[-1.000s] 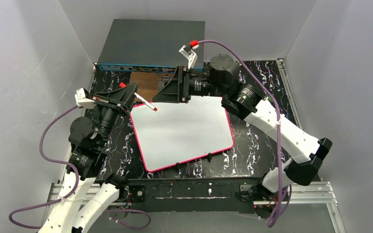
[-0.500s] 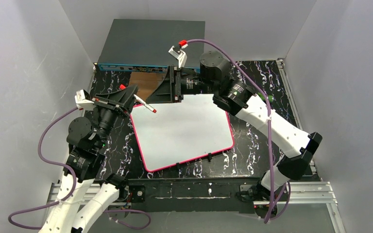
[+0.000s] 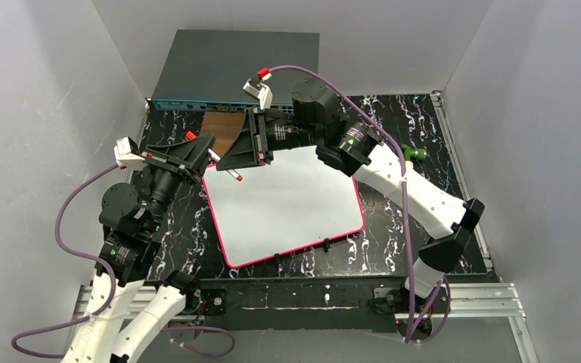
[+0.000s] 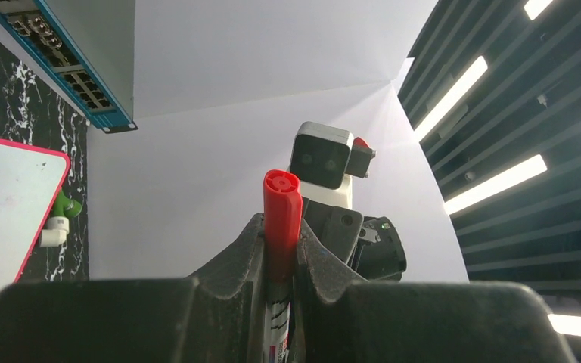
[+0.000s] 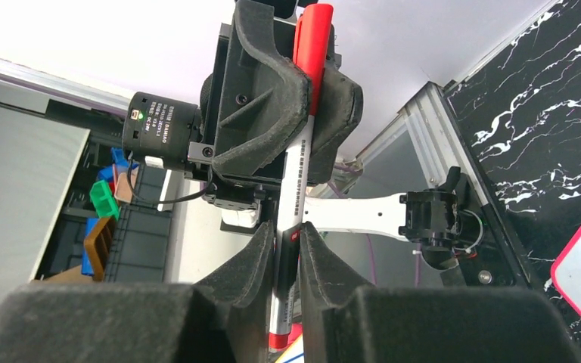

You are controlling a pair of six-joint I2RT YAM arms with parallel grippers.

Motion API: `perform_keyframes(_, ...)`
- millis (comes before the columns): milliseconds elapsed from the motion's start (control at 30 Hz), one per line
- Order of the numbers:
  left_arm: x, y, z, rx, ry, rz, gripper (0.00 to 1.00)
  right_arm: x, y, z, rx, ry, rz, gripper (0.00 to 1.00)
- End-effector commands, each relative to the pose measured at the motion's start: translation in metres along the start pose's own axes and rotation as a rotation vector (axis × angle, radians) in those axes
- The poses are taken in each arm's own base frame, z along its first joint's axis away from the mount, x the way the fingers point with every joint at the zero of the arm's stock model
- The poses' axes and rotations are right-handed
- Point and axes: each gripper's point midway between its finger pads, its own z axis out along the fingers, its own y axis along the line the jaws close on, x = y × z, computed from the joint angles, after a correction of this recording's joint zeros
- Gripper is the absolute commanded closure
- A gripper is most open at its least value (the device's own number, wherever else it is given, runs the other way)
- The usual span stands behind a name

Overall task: Write a sentence on the whiteboard
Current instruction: Pass from the left arm to the right

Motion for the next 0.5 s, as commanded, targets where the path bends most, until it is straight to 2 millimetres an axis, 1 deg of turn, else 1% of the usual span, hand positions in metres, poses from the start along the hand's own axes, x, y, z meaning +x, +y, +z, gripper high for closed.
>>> perform_keyframes(0,0.014,-0.017,-0.006,0.04,0.08,0.01,1.0,0.003,0.021,0.001,-0.057,0.016,-0.038,0.88)
perform_keyframes(67,0.013,-0.014,-0.009,0.025,0.075,0.026,1.0,0.003,0.018,-0.001,-0.033,0.003,-0.031,0.97)
perform_keyframes(100,0.011,-0.011,-0.012,0.004,0.067,0.044,1.0,0.002,0.018,-0.003,-0.019,-0.006,-0.034,0.99)
perform_keyframes(167,0.007,-0.004,-0.021,-0.044,0.045,0.091,0.97,0.003,0.011,-0.009,0.026,-0.023,-0.037,0.99)
perform_keyframes(200,0.006,0.001,-0.026,-0.064,0.044,0.109,0.93,0.005,0.008,-0.012,0.048,-0.029,-0.037,0.99)
perform_keyframes(233,0.0,0.005,-0.03,-0.078,0.013,0.126,0.91,0.007,0.006,-0.016,0.064,-0.031,-0.037,0.99)
perform_keyframes(333,-0.006,0.02,-0.042,-0.124,-0.017,0.155,0.86,0.013,-0.003,-0.024,0.114,-0.027,-0.028,0.99)
perform_keyframes(467,-0.013,0.035,-0.058,-0.179,-0.039,0.234,0.71,0.017,-0.006,-0.036,0.158,-0.036,-0.046,0.99)
